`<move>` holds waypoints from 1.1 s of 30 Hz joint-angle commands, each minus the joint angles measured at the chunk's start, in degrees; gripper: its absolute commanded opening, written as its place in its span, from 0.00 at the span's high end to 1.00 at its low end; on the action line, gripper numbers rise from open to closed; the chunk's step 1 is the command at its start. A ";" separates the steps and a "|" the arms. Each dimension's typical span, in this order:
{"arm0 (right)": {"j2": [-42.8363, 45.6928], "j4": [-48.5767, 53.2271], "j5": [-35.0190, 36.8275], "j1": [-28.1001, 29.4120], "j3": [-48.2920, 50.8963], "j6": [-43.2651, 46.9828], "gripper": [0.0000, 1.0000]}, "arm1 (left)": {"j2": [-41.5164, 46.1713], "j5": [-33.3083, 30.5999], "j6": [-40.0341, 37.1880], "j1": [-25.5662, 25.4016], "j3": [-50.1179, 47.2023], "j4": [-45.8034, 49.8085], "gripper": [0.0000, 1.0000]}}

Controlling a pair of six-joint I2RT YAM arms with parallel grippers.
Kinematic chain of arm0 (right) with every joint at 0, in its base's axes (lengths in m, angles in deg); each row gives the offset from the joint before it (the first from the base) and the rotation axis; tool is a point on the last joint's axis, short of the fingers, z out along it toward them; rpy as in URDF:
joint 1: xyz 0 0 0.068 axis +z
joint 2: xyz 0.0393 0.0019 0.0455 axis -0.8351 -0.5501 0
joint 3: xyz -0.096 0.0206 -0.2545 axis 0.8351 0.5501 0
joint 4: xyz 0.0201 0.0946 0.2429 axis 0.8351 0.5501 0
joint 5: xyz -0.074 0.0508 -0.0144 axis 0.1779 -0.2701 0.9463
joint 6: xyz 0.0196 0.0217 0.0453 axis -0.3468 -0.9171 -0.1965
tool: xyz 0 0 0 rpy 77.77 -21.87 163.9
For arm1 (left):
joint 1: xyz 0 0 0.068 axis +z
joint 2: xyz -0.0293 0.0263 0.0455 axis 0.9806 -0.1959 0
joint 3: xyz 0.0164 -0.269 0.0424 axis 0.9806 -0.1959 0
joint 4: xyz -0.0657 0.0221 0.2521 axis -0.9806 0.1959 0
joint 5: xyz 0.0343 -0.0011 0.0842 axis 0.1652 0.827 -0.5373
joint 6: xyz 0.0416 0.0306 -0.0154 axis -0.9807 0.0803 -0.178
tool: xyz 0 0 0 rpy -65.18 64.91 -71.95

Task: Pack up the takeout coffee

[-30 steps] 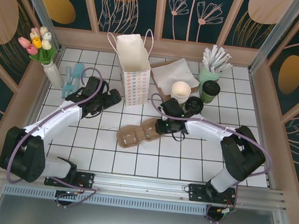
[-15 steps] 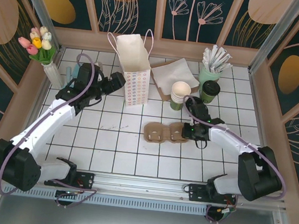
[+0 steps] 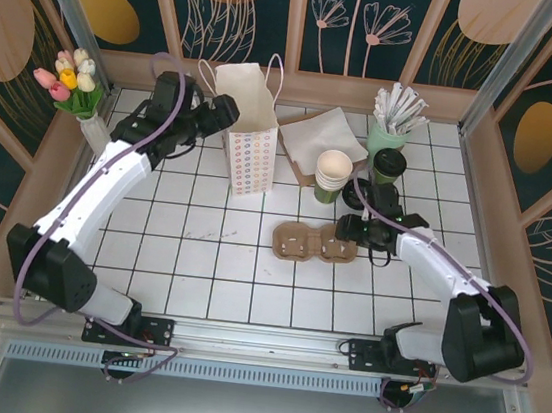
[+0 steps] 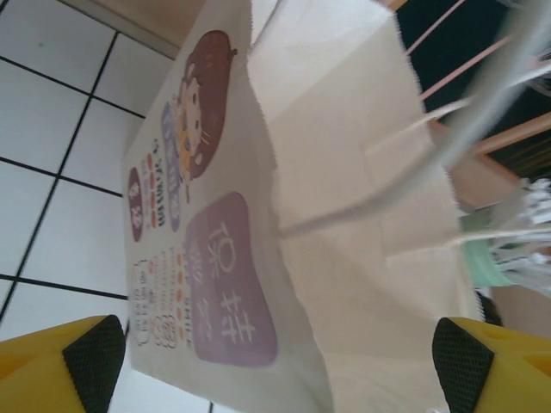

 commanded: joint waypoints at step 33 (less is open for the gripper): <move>10.30 -2.90 -1.77 5.81 -4.87 -1.92 0.01 | -3.33 -0.54 -24.92 -0.22 15.73 22.90 1.00</move>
